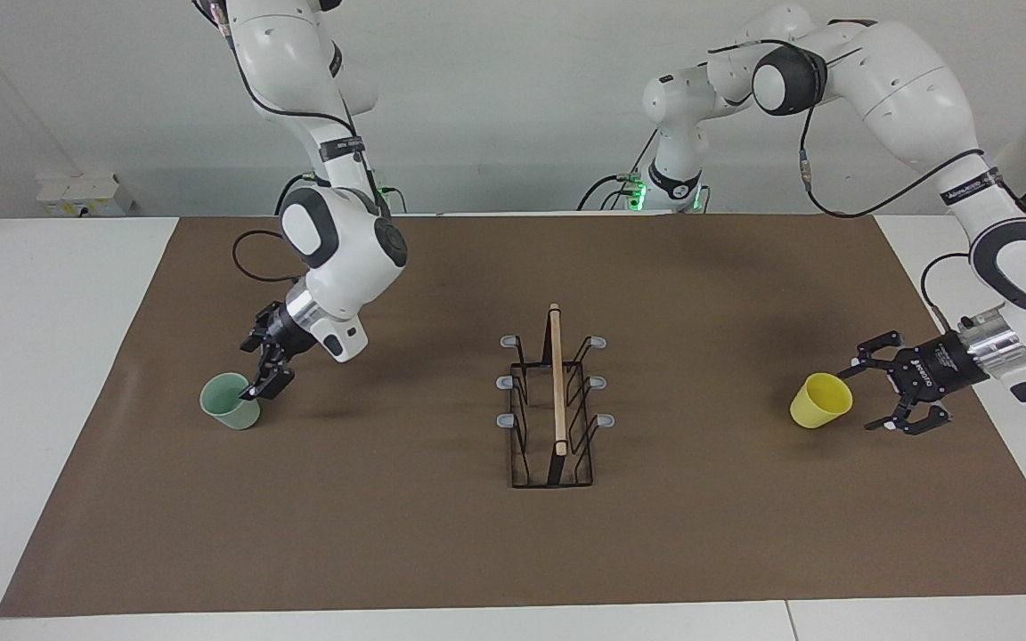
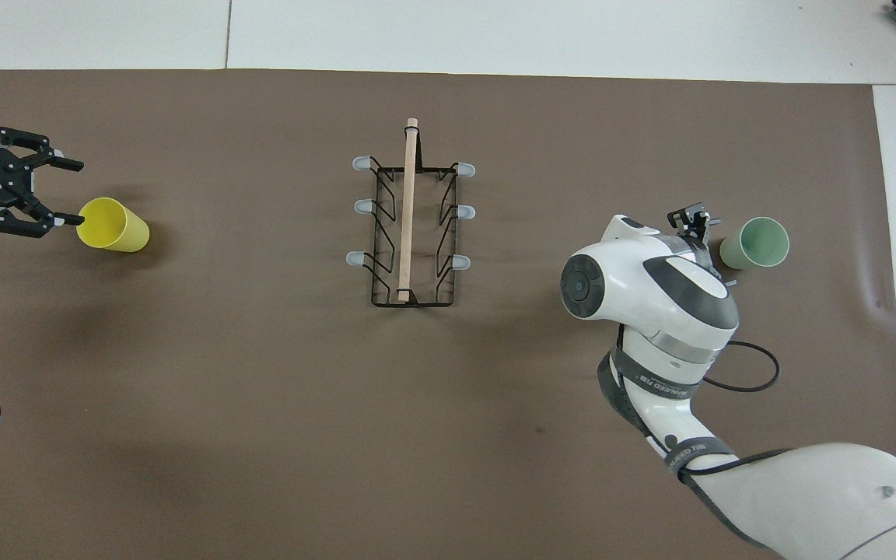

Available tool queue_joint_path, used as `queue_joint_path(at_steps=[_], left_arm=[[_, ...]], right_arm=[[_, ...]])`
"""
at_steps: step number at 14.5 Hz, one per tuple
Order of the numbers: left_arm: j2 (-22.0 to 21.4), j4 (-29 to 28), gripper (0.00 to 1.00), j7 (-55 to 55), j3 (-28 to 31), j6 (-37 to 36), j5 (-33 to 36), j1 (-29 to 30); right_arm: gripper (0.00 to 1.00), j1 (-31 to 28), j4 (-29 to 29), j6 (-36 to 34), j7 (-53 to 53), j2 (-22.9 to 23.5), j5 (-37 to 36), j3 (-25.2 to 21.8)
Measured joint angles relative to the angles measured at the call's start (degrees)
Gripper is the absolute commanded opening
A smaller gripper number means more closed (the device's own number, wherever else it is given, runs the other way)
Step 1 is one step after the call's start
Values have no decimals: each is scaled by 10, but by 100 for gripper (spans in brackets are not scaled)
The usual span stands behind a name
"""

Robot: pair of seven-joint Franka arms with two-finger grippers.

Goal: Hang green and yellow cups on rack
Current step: 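Grasp the yellow cup with the left gripper while the right gripper grasps the green cup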

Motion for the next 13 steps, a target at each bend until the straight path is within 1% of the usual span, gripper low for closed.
queue_joint_path(at_steps=[2,3,6,8,10,13], left_arm=[[2,-2,95,0,0,8,10,5],[3,-4,99,3,0,9,13,7],[3,-22,100,41,0,13,13,23],[2,-43,100,58,-1,21,10,29],[-4,-71,100,70,-2,33,-19,29],[-25,-133,100,83,-5,59,-67,28]], right_arm=[[100,1,-2,1,20,13,-2,-1],[100,0,-5,5,32,16,-7,-2],[100,-4,-29,14,85,28,-65,-2],[100,-11,-44,24,97,31,-108,-3],[100,-30,-55,43,98,31,-150,-4],[100,-52,-69,62,108,31,-198,-4]])
